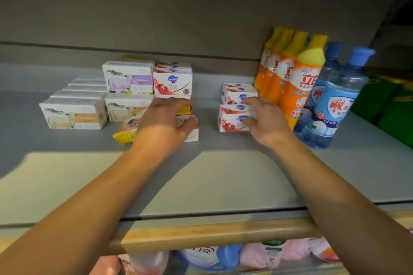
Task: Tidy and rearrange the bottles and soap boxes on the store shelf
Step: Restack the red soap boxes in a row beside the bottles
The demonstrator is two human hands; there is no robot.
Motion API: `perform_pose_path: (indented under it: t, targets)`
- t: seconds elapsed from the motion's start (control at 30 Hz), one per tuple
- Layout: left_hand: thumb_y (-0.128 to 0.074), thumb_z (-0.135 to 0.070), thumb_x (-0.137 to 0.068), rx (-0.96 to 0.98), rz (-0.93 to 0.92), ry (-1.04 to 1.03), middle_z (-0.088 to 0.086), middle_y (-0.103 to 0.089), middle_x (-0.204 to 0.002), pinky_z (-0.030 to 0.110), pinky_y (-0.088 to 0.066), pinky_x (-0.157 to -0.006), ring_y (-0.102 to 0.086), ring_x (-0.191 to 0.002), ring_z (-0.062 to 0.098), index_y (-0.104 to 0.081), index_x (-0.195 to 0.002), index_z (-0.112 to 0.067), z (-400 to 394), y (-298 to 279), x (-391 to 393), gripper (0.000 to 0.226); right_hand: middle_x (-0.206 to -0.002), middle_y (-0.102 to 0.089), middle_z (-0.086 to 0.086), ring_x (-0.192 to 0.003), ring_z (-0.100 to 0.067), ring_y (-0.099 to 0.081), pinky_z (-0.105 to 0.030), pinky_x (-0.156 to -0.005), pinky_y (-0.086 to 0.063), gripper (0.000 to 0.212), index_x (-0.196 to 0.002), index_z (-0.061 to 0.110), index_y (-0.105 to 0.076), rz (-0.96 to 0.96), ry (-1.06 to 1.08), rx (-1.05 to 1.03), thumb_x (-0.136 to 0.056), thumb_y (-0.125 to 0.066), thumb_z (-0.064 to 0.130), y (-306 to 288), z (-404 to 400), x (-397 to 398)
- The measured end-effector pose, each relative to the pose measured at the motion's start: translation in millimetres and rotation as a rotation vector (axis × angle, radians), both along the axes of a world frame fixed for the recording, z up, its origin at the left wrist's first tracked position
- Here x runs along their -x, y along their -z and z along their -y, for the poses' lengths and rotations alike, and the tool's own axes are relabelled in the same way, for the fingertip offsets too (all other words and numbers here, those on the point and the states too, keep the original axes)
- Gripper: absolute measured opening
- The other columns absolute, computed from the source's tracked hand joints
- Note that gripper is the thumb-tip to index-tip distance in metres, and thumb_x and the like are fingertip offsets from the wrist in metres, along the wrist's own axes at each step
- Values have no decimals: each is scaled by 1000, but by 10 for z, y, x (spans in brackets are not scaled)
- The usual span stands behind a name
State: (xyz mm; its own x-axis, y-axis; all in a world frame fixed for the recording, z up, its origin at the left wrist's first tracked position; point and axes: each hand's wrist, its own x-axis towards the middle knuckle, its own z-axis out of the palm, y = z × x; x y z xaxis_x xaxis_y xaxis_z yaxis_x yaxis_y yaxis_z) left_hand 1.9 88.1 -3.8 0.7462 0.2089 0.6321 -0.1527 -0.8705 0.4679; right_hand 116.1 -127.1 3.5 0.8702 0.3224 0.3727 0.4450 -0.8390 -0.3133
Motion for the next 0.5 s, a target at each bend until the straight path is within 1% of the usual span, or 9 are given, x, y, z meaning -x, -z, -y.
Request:
perform_pose_path:
  t: [0.03,0.07,0.13,0.2,0.27,0.33,0.4,0.5]
  targets:
    - [-73,-30,-79,-61,-4,-7,10,-70,-109,27,-35,-92,-55,-109,33,-71,-110,-15,6,8,-4,35,-146,-47,-5,-130,-27,-47,-36,-104,-40,50,-140,24,-48,-23,9,42,-93,-63,21,46,-23,-15]
    - [-71,-33,-78,-113,-1,-21,10,-69,-113,32,-37,-98,-54,-112,34,-71,-111,-14,8,15,-7,38,-148,-46,-4,-132,-27,-45,-36,-106,-40,50,-142,25,-46,-25,22,76,-94,-61,23,74,-45,-30]
    - [-66,-38,-76,-171,6,-70,8,-66,-122,45,-37,-104,-53,-116,36,-71,-113,-13,-14,26,-16,45,-149,-44,-2,-135,-27,-39,-38,-109,-36,52,-145,27,-43,60,58,148,-95,-58,27,90,-74,-25]
    - [-60,-44,-76,-188,-37,-108,9,-63,-128,50,-35,-105,-52,-119,36,-69,-117,-14,-53,28,-27,51,-147,-45,0,-133,-27,-37,-38,-108,-36,52,-144,31,-43,172,35,194,-95,-58,29,108,-103,38]
    - [-56,-50,-78,-199,-113,-133,9,-61,-131,49,-34,-106,-51,-120,35,-65,-121,-16,-78,62,-48,56,-147,-45,1,-130,-27,-38,-39,-107,-37,54,-145,32,-41,228,-54,246,-94,-57,34,180,-128,137]
    - [-58,-51,-81,-216,-157,-154,7,-63,-127,46,-36,-104,-52,-116,35,-64,-122,-19,-90,112,-75,52,-149,-41,1,-132,-28,-37,-38,-109,-35,58,-148,30,-35,238,-102,282,-94,-55,38,253,-115,173]
    - [-63,-48,-83,-236,-170,-173,7,-67,-119,43,-37,-98,-53,-111,35,-65,-117,-22,-87,156,-95,43,-150,-39,0,-133,-27,-36,-38,-110,-34,59,-149,29,-33,219,-90,275,-94,-55,38,261,-97,118]
    - [-62,-47,-83,-249,-199,-191,7,-67,-115,44,-36,-95,-52,-109,36,-66,-112,-25,-84,179,-123,37,-145,-46,-3,-129,-30,-43,-38,-105,-39,51,-144,27,-40,239,-26,276,-96,-56,31,237,-122,-38]
